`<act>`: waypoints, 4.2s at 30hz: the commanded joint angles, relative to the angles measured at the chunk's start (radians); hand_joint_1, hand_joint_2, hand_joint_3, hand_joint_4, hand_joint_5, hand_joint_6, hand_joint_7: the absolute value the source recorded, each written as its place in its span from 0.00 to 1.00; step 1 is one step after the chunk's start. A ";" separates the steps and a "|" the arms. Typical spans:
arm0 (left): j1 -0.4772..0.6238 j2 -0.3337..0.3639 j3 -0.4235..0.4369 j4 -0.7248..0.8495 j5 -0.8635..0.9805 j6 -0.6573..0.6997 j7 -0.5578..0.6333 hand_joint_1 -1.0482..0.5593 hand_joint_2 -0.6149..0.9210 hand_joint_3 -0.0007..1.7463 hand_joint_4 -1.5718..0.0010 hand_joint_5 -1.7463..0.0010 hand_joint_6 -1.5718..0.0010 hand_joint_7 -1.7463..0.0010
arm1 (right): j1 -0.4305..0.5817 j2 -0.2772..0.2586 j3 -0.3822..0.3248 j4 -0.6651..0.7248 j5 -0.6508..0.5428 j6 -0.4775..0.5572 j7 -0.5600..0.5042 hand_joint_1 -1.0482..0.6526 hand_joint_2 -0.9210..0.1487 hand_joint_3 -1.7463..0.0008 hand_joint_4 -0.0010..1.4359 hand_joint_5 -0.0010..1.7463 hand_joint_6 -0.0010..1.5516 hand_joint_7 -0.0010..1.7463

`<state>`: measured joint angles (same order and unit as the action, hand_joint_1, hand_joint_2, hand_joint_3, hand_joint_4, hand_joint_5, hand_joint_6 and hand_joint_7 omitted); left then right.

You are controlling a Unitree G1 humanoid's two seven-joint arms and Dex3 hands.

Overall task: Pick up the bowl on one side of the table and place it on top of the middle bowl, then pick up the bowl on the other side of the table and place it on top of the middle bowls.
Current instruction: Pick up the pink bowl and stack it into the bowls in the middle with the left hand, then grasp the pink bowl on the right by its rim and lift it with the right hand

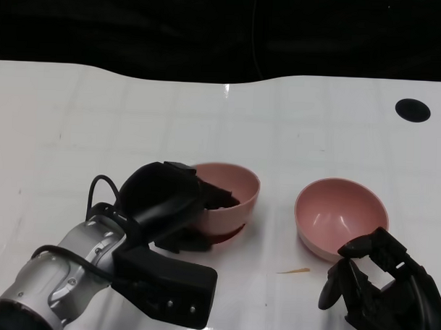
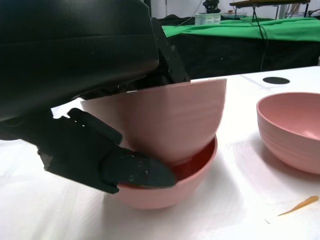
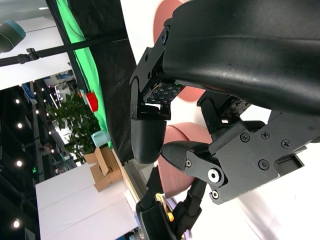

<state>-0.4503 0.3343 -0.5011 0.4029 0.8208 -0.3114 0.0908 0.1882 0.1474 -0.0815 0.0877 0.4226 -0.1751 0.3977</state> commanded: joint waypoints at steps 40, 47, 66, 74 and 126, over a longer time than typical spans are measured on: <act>0.022 -0.003 -0.078 0.104 0.133 0.045 0.171 0.04 1.00 0.43 1.00 1.00 0.95 1.00 | 0.005 -0.009 -0.009 -0.011 0.010 -0.003 0.008 0.53 0.24 0.51 0.63 0.90 0.48 0.76; 0.020 -0.011 -0.100 0.139 0.160 0.056 0.237 0.02 1.00 0.47 1.00 1.00 1.00 1.00 | 0.010 -0.012 -0.008 -0.021 0.014 0.009 0.007 0.53 0.23 0.51 0.63 0.90 0.48 0.76; 0.048 0.039 -0.034 -0.044 0.075 0.048 0.144 0.03 1.00 0.43 1.00 1.00 0.97 0.99 | 0.002 -0.011 -0.017 -0.006 0.015 -0.003 0.015 0.53 0.23 0.50 0.63 0.91 0.49 0.77; 0.166 0.039 0.103 -0.213 -0.123 -0.036 0.128 0.28 1.00 0.09 0.63 0.94 0.66 0.97 | -0.003 -0.008 -0.020 0.006 0.016 -0.015 0.021 0.54 0.23 0.50 0.62 0.91 0.48 0.77; 0.678 -0.068 0.611 -0.449 -1.102 0.239 -0.507 0.79 0.86 0.70 0.49 0.00 0.58 0.00 | -0.043 -0.047 -0.031 0.120 -0.105 -0.379 0.027 0.53 0.25 0.47 0.59 0.85 0.52 0.67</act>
<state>0.2382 0.2587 0.1021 -0.0559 -0.2812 -0.0774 -0.4054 0.1409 0.1086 -0.1135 0.2090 0.3182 -0.5315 0.4222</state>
